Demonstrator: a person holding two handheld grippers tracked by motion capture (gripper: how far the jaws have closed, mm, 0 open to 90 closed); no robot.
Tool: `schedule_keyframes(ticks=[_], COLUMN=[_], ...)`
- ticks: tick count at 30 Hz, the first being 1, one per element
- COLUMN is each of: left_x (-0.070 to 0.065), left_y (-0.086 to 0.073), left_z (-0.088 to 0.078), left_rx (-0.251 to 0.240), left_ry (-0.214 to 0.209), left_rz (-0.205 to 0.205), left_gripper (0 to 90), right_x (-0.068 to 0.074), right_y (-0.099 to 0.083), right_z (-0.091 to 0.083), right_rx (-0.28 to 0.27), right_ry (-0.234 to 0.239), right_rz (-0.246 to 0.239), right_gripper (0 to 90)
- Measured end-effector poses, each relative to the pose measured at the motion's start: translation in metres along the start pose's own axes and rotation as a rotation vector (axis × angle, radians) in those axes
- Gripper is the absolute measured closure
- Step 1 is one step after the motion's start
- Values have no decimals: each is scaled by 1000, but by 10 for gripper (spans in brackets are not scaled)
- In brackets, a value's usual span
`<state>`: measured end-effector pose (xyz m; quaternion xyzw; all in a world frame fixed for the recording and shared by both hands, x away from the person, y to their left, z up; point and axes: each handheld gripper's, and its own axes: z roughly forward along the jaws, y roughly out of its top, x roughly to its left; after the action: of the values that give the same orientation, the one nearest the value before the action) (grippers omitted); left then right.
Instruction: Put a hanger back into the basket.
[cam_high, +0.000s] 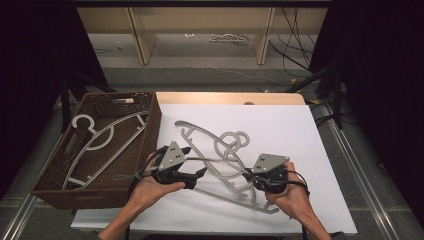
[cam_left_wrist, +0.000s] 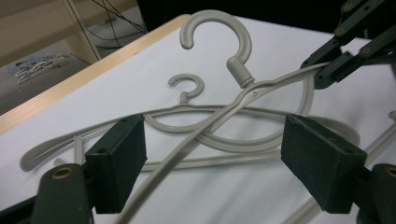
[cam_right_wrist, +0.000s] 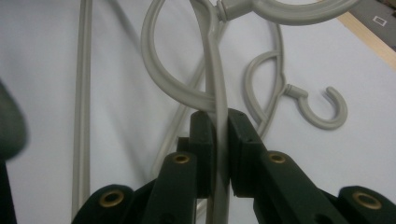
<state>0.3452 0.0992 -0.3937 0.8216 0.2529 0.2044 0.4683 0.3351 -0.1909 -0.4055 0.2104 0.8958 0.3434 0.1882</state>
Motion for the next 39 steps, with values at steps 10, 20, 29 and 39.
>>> schedule_keyframes(ticks=[10, 20, 29, 39], left_x=[-4, -7, -11, -23], left_y=[5, 7, 8, 11], left_z=[26, 32, 39, 31], left_rx=[129, 187, 233, 260], left_ry=[-55, -97, -160, -200], left_rz=[98, 179, 283, 393], left_gripper=[340, 483, 696, 798], right_x=[8, 13, 16, 9], right_y=[1, 4, 6, 4], right_z=[-4, -7, -8, -10], right_rx=[-6, -10, -6, -11], right_ry=[15, 21, 29, 19], right_rz=[-37, -75, -117, -163], right_gripper=[821, 821, 821, 766])
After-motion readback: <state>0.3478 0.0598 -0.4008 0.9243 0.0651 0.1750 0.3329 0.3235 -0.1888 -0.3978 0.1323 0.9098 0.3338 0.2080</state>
